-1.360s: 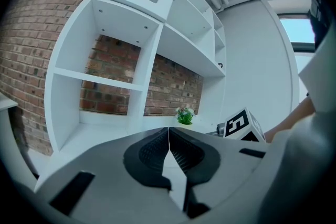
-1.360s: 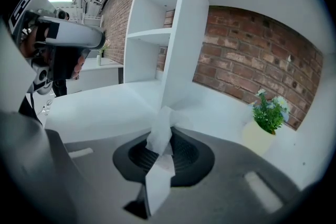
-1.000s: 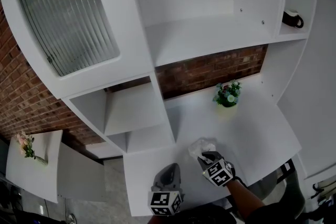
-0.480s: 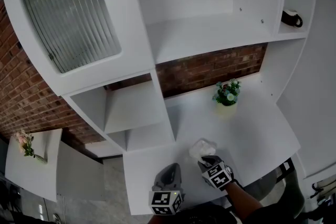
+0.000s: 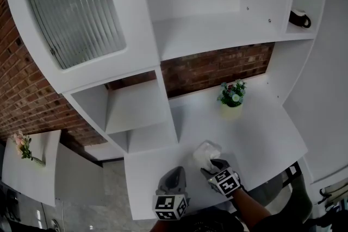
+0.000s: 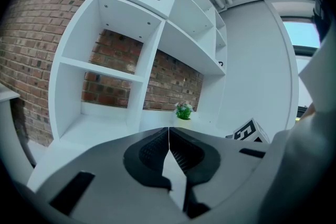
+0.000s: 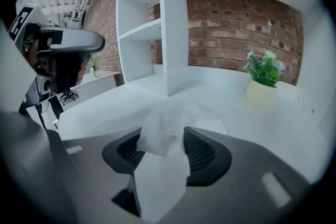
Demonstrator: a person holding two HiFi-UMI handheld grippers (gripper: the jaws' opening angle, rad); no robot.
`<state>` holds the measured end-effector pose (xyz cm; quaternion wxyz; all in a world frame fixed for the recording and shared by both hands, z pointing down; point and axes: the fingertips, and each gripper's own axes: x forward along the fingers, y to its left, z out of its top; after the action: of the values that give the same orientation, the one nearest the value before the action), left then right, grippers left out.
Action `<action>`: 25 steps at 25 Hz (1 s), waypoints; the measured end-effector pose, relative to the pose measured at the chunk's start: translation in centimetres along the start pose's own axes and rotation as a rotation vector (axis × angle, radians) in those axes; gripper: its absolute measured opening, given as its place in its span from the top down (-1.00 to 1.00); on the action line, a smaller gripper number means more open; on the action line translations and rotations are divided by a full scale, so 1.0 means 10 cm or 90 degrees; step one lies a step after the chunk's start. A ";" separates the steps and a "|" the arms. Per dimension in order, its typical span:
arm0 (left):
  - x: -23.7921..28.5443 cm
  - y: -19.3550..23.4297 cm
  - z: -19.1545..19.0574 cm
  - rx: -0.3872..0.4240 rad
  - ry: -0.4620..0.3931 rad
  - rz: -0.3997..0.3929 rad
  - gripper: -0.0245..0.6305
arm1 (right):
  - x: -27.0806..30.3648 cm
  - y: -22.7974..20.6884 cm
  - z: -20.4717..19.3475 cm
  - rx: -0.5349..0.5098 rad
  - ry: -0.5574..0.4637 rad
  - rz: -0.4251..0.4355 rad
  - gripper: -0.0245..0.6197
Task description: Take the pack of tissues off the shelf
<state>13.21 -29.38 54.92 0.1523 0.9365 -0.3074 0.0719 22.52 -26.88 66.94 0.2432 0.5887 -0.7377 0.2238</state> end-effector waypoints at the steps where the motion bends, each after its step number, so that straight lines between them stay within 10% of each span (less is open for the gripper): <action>1: -0.01 0.00 -0.01 -0.002 0.000 0.000 0.89 | -0.03 -0.02 0.00 0.005 -0.003 -0.009 0.24; 25: -0.30 -0.10 -0.14 -0.037 -0.004 -0.014 0.89 | -0.85 0.08 0.26 0.084 -0.114 -0.073 -0.04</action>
<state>11.36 -26.49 55.29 0.1793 0.9351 -0.3000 0.0581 23.06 -21.86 59.57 0.1496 0.6623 -0.7051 0.2043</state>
